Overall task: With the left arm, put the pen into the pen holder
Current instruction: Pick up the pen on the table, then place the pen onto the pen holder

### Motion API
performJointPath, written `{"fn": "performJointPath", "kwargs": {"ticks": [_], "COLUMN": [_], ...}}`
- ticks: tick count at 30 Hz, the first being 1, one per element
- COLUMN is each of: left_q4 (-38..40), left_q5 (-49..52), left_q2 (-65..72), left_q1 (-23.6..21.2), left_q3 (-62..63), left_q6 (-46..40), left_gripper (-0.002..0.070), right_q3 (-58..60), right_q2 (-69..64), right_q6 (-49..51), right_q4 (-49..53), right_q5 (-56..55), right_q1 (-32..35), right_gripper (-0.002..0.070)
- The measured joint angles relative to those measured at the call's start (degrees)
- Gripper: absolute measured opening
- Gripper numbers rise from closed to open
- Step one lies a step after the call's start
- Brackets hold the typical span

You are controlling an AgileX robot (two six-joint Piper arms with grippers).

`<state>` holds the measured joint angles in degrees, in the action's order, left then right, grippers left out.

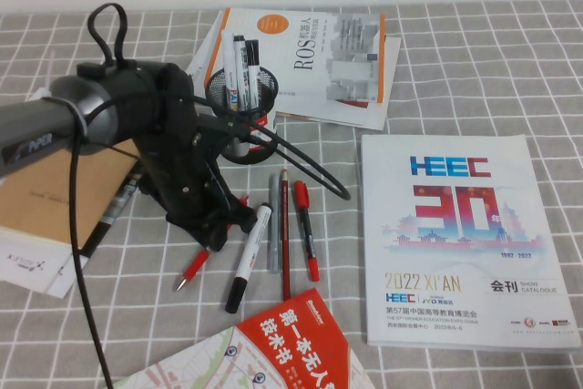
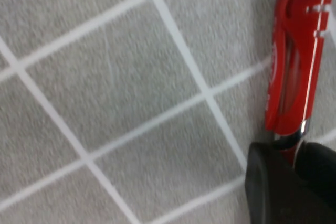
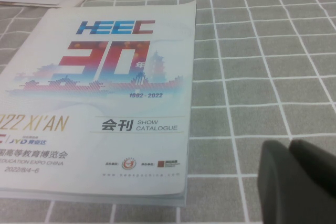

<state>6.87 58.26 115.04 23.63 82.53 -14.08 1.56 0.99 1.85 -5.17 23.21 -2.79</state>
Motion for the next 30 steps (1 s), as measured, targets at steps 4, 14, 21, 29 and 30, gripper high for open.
{"fn": "performJointPath", "kwargs": {"ticks": [4,14,21,29,30], "left_q4": [-0.3,0.1,4.4,2.9,1.8], "left_q5": [2.6,-15.1,-49.3,-73.3,-75.5], "left_q2": [-2.0,-24.7,-33.4,-28.7,-27.5], "left_q1": [0.0,0.0,0.0,0.0,0.0], "left_q3": [0.0,-4.5,-18.3,-23.2,-23.3], "left_q6": [0.0,-0.3,-0.9,4.0,5.6], "left_gripper": [0.0067,0.0067,0.0067,0.0067,0.0067], "right_q3": [0.0,0.0,0.0,0.0,0.0], "right_q2": [0.0,0.0,0.0,0.0,0.0], "right_q6": [0.0,0.0,0.0,0.0,0.0], "right_q4": [0.0,0.0,0.0,0.0,0.0], "right_q5": [0.0,0.0,0.0,0.0,0.0], "right_q1": [0.0,0.0,0.0,0.0,0.0], "right_gripper": [-0.0013,-0.0013,-0.0013,-0.0013,-0.0013]}}
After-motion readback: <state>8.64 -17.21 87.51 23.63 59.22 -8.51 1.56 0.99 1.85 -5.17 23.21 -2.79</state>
